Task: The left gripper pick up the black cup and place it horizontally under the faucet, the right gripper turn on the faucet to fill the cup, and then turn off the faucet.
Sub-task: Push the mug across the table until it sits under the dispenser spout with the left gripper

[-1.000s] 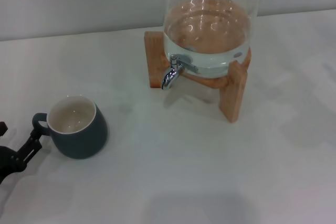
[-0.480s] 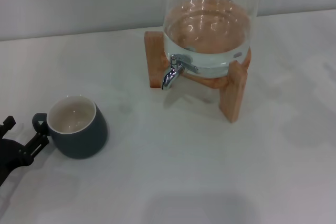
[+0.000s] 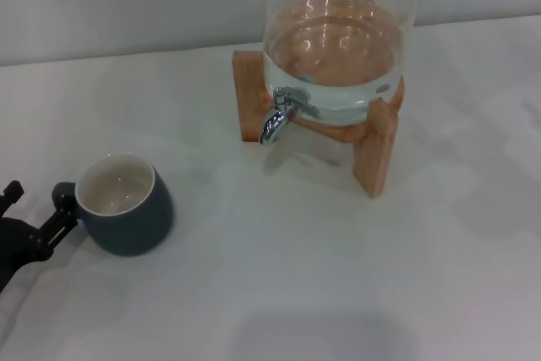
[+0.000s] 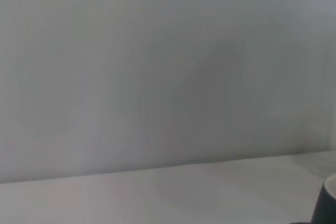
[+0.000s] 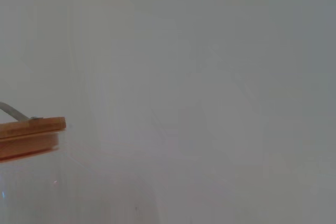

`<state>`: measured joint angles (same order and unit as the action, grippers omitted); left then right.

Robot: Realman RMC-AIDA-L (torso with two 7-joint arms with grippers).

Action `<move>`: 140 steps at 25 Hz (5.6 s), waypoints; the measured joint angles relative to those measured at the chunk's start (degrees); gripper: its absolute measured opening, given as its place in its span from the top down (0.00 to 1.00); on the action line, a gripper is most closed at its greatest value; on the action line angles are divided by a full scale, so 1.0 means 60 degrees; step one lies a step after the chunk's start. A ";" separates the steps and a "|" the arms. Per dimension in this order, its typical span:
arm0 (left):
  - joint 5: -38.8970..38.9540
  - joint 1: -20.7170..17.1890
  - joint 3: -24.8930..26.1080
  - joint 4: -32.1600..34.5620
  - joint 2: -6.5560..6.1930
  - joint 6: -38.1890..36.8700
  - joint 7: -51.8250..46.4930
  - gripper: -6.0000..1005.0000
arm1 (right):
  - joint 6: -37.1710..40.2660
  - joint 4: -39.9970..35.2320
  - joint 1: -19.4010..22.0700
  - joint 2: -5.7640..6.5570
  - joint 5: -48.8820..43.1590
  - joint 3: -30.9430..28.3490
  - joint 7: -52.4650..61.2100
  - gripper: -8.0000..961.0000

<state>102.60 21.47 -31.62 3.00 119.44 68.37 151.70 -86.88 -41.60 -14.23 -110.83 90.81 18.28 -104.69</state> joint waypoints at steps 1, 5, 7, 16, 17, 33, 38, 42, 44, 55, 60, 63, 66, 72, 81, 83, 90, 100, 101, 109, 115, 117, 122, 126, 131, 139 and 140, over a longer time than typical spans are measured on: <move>0.0002 0.0014 -0.0001 -0.0010 0.0000 0.0000 0.0000 0.20 | -0.0001 0.0001 0.0000 0.0000 0.0003 0.0000 0.0000 0.19; 0.0003 0.0043 -0.0018 0.0002 0.0000 -0.0037 0.0000 0.21 | -0.0006 0.0004 0.0000 -0.0004 0.0009 0.0000 0.0002 0.19; -0.0006 0.0070 -0.0018 0.0005 0.0000 -0.0150 0.0000 0.21 | -0.0008 0.0004 0.0003 -0.0008 0.0011 0.0000 0.0002 0.19; -0.0018 0.0156 -0.0018 -0.0038 0.0000 -0.0390 0.0000 0.23 | -0.0022 0.0000 0.0125 -0.0014 0.0225 0.0000 0.0003 0.19; -0.0019 0.0157 -0.0018 -0.0039 0.0000 -0.0373 0.0000 0.24 | -0.0022 0.0000 0.0127 -0.0014 0.0229 0.0000 0.0002 0.19; -0.0184 0.0155 -0.0018 0.0006 0.0000 -0.0107 0.0000 0.41 | -0.0022 0.0004 0.0125 -0.0015 0.0243 0.0000 -0.0004 0.19; -0.0184 0.0157 -0.0018 0.0006 0.0000 -0.0104 0.0001 0.63 | -0.0022 0.0003 0.0132 -0.0015 0.0256 0.0000 -0.0002 0.19; -0.0185 0.0157 -0.0018 0.0006 0.0000 -0.0110 0.0002 0.76 | -0.0022 0.0001 0.0134 -0.0014 0.0260 0.0000 0.0000 0.19; -0.0184 0.0156 -0.0018 0.0003 0.0000 -0.0112 0.0002 0.79 | -0.0022 0.0002 0.0130 -0.0015 0.0260 0.0000 0.0002 0.19; -0.0178 0.0293 -0.0018 0.0018 0.0025 0.0104 0.0000 0.85 | -0.0023 0.0004 0.0135 -0.0031 0.0260 0.0000 -0.0006 0.19; -0.0172 0.0613 -0.0019 -0.0032 0.0029 0.0118 0.0000 0.85 | -0.0084 0.0004 0.0132 -0.0059 0.0260 0.0000 -0.0014 0.19; -0.0177 0.0802 -0.0018 -0.0044 0.0030 0.0120 0.0000 0.85 | -0.0135 0.0004 0.0131 -0.0072 0.0260 0.0000 -0.0030 0.19; -0.0180 0.1001 -0.0017 -0.0060 0.0030 0.0118 -0.0057 0.85 | -0.0153 0.0004 0.0131 -0.0091 0.0260 0.0000 -0.0035 0.19; -0.0307 0.1495 -0.0018 -0.0321 0.0030 -0.0040 -0.0128 0.85 | -0.0165 0.0004 0.0126 -0.0112 0.0260 0.0000 -0.0046 0.19; -0.1037 0.2179 -0.0018 -0.0550 0.0029 -0.0667 -0.0543 0.85 | -0.0215 0.0004 0.0100 -0.0130 0.0260 0.0000 -0.0058 0.19; -0.1220 0.2275 -0.0018 -0.0553 0.0030 -0.0721 -0.0694 0.85 | -0.0229 0.0004 0.0100 -0.0131 0.0260 0.0000 -0.0064 0.19; -0.1757 0.2542 -0.0019 -0.0568 0.0029 -0.0870 -0.1091 0.85 | -0.0241 0.0004 0.0097 -0.0143 0.0260 0.0000 -0.0072 0.19; -0.2403 0.2790 -0.0018 -0.0562 0.0030 -0.1106 -0.1724 0.85 | -0.0274 0.0004 0.0089 -0.0164 0.0260 0.0000 -0.0072 0.19; -0.2525 0.2856 -0.0018 -0.0560 0.0029 -0.1191 -0.1867 0.85 | -0.0278 0.0004 0.0093 -0.0183 0.0259 0.0001 -0.0073 0.19; -0.2891 0.3116 -0.0018 -0.0554 0.0039 -0.1475 -0.2227 0.85 | -0.0335 -0.0045 0.0125 -0.0235 0.0259 0.0000 -0.0065 0.19; -0.2962 0.3280 -0.0018 -0.0600 0.0045 -0.1490 -0.2257 0.85 | -0.0390 -0.0024 0.0093 -0.0235 0.0259 0.0000 -0.0073 0.19; -0.3046 0.3360 -0.0018 -0.0643 0.0047 -0.1564 -0.2282 0.85 | -0.0393 -0.0019 0.0077 -0.0234 0.0259 0.0000 -0.0080 0.19; -0.3378 0.3559 -0.0018 -0.0665 0.0059 -0.1978 -0.2628 0.85 | -0.0408 -0.0008 0.0061 -0.0236 0.0259 0.0000 -0.0085 0.19; -0.3611 0.3675 -0.0017 -0.0670 0.0071 -0.2176 -0.2831 0.86 | -0.0412 0.0003 0.0058 -0.0244 0.0259 0.0000 -0.0086 0.19; -0.3640 0.3723 -0.0018 -0.0676 0.0077 -0.2179 -0.2841 0.86 | -0.0435 0.0005 0.0057 -0.0249 0.0259 0.0000 -0.0087 0.19; -0.3662 0.3974 -0.0019 -0.0768 0.0111 -0.2140 -0.2760 0.87 | -0.0436 0.0005 0.0057 -0.0263 0.0259 0.0000 -0.0087 0.19; -0.3665 0.4014 -0.0018 -0.0789 0.0113 -0.2140 -0.2750 0.87 | -0.0436 0.0004 0.0058 -0.0264 0.0259 0.0000 -0.0089 0.19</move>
<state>80.61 45.56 -31.73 -1.74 120.12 55.53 135.20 -89.49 -41.57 -13.89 -112.41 92.37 18.28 -105.22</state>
